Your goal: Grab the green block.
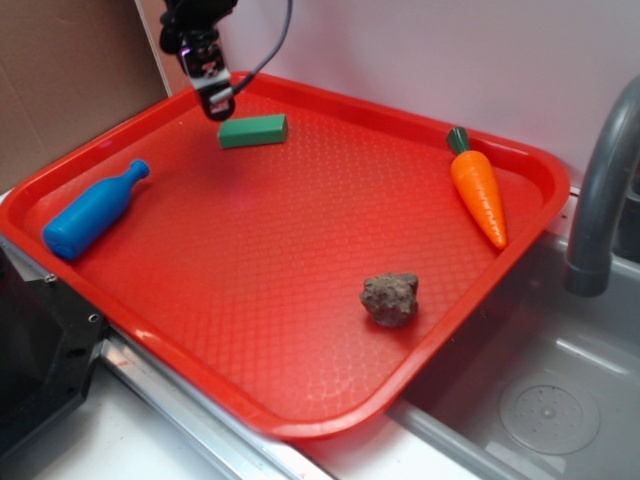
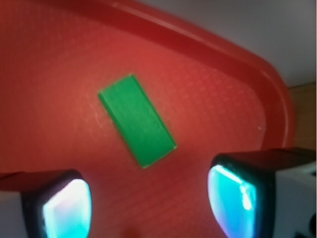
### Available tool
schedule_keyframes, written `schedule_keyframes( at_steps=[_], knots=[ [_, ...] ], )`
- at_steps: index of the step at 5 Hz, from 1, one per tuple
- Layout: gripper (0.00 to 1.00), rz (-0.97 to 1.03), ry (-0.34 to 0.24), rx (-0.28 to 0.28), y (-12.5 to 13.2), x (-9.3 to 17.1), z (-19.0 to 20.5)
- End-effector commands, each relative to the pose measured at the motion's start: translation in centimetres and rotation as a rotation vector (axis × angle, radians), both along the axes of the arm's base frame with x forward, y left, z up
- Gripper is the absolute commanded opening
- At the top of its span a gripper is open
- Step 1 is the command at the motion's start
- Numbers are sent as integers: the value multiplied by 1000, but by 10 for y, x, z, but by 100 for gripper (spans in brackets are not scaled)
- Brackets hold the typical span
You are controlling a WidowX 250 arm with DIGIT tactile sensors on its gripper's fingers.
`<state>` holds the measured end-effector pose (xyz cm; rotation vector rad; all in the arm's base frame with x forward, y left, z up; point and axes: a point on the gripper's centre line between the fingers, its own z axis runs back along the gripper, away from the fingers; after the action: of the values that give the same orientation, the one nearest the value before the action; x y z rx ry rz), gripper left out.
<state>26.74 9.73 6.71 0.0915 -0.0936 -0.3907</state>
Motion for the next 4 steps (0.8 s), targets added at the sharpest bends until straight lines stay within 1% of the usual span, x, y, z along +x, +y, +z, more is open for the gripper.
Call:
schedule_keyframes(
  at_steps=[1,2,3,4],
  knots=[
    [100,-124,-69,-157,-9,18,-26],
    [100,-148,-58,-142,-12,25,-36],
    [100,-204,-35,-112,-23,36,-45],
    [100,-232,-1,-109,-31,37,-58]
  ],
)
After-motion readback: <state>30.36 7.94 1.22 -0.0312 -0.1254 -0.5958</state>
